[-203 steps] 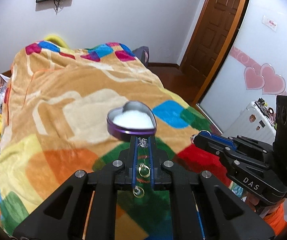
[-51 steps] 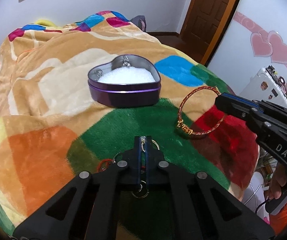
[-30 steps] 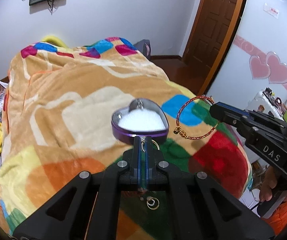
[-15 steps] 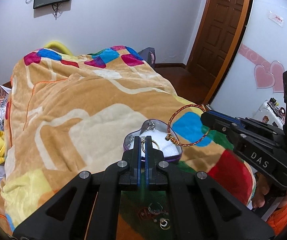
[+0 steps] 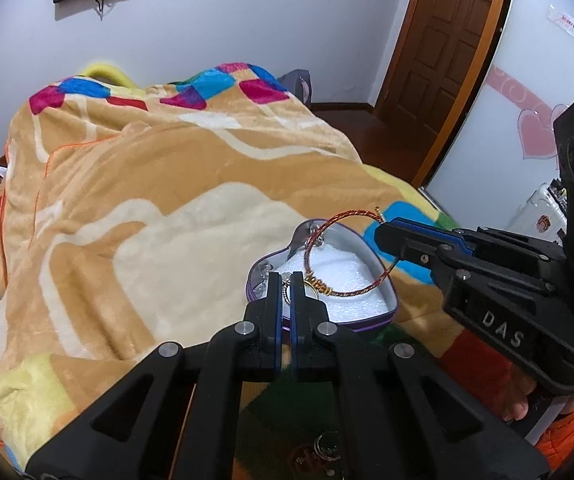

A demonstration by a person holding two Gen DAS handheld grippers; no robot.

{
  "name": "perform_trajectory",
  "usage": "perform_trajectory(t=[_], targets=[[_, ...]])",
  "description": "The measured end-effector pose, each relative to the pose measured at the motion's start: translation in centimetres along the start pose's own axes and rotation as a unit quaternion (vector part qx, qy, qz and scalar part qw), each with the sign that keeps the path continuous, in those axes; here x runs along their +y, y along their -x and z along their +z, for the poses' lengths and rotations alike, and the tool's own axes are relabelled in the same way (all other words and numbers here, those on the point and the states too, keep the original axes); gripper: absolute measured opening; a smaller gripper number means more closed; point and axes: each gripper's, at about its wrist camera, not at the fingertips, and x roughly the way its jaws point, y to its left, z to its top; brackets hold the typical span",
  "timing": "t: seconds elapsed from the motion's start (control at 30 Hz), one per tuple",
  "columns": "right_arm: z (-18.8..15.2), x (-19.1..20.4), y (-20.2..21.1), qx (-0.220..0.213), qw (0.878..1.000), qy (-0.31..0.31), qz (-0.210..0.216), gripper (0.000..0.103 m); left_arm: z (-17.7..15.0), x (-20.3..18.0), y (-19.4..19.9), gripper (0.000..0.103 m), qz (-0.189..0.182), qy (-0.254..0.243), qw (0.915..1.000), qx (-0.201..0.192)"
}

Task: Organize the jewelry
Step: 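Carry the bracelet and earring into the heart tin and open both tools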

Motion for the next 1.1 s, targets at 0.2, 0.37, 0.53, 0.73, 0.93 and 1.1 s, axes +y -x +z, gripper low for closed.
perform_trajectory(t=[0.2, 0.37, 0.53, 0.73, 0.93, 1.1], targets=[[-0.1, 0.7, -1.1, 0.017, 0.999, 0.027, 0.003, 0.008, -0.1, -0.3, -1.2, 0.001, 0.004, -0.007, 0.9999, 0.011], [0.0, 0.3, -1.8, 0.028, 0.999, 0.028, 0.001, 0.008, 0.0, -0.3, -1.5, 0.001, 0.005, -0.008, 0.9998, 0.017], [0.1, -0.2, -2.1, 0.035, 0.999, 0.018, 0.010, 0.008, -0.1, -0.3, -1.4, 0.001, 0.003, -0.007, 0.9998, 0.018], [0.2, -0.1, -2.0, 0.041, 0.999, 0.018, 0.014, 0.008, 0.0, -0.4, -0.8, 0.002, 0.004, -0.003, 0.9999, 0.011], [0.3, 0.6, -1.0, 0.034, 0.999, 0.034, 0.009, 0.012, 0.2, -0.5, 0.8, 0.007, 0.009, -0.002, 1.0000, -0.001], [0.3, 1.2, 0.8, 0.017, 0.999, 0.042, 0.008, 0.025, 0.1, -0.6, 2.8, 0.021, 0.013, 0.000, 0.9998, -0.016]])
